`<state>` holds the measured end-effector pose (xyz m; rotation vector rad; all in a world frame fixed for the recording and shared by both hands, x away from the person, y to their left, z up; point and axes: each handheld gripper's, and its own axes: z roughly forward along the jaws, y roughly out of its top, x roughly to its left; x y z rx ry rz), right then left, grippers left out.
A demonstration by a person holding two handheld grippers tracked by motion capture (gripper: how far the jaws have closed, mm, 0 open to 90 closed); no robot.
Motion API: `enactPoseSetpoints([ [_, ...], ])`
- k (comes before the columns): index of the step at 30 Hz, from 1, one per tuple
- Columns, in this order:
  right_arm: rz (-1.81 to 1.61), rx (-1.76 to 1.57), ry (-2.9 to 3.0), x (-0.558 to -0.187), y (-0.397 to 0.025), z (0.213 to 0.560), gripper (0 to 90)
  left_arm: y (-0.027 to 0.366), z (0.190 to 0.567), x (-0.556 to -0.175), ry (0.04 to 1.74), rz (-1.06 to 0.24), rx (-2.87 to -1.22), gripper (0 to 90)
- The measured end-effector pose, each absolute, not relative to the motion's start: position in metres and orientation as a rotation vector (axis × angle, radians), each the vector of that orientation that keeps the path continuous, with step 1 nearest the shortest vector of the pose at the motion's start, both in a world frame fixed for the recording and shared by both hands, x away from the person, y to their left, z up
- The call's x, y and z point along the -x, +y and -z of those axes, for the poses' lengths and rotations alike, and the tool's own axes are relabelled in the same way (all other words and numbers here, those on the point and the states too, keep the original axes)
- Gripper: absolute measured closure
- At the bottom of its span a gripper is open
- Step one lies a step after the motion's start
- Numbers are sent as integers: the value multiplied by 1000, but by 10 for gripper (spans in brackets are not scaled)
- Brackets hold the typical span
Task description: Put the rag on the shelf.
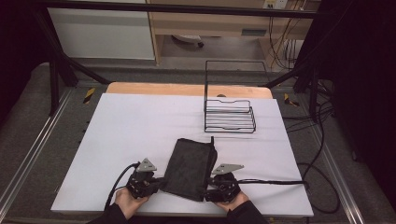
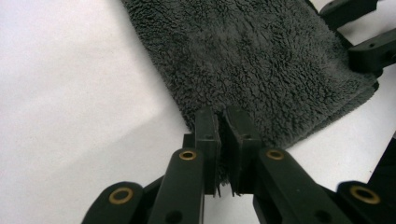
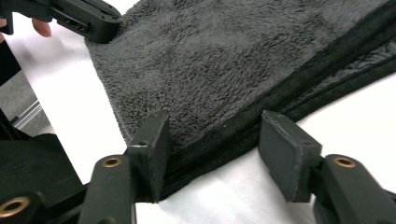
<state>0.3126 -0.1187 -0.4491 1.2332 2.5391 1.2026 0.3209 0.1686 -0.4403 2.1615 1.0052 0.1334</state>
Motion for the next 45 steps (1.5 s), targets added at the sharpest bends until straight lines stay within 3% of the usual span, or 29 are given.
enactPoseSetpoints([
  [4,-1200,-1292,2519,-310,-116,450,558,168,440,-318,1010,-146,-2155,846],
  [7,-1212,-1330,2544,-311,-116,450,745,168,440,-317,1019,-142,-2147,848],
  [9,-1217,-1338,2555,-313,-116,449,794,169,439,-317,1021,-137,-2146,848],
  [16,-1247,-1299,2580,-320,-143,431,823,160,439,-306,1013,-2,-2068,848],
  [23,-1158,-1278,2631,-318,-156,434,809,141,441,-292,963,-48,-2096,838],
  [25,-1151,-1275,2633,-317,-154,437,768,147,439,-296,946,-26,-2090,807],
  [27,-1188,-1275,2622,-319,-157,436,650,154,433,-301,929,-65,-2080,746],
  [32,-1337,-1257,2542,-331,-167,429,372,172,415,-328,975,-168,-2023,456],
  [37,-1371,-1252,2455,-353,-169,423,141,171,413,-366,1041,-224,-2032,301],
  [41,-1332,-1259,2415,-372,-170,423,77,163,417,-391,1092,-252,-2034,290],
  [45,-1318,-1252,2411,-387,-168,427,73,153,425,-409,1126,-239,-2023,365],
])
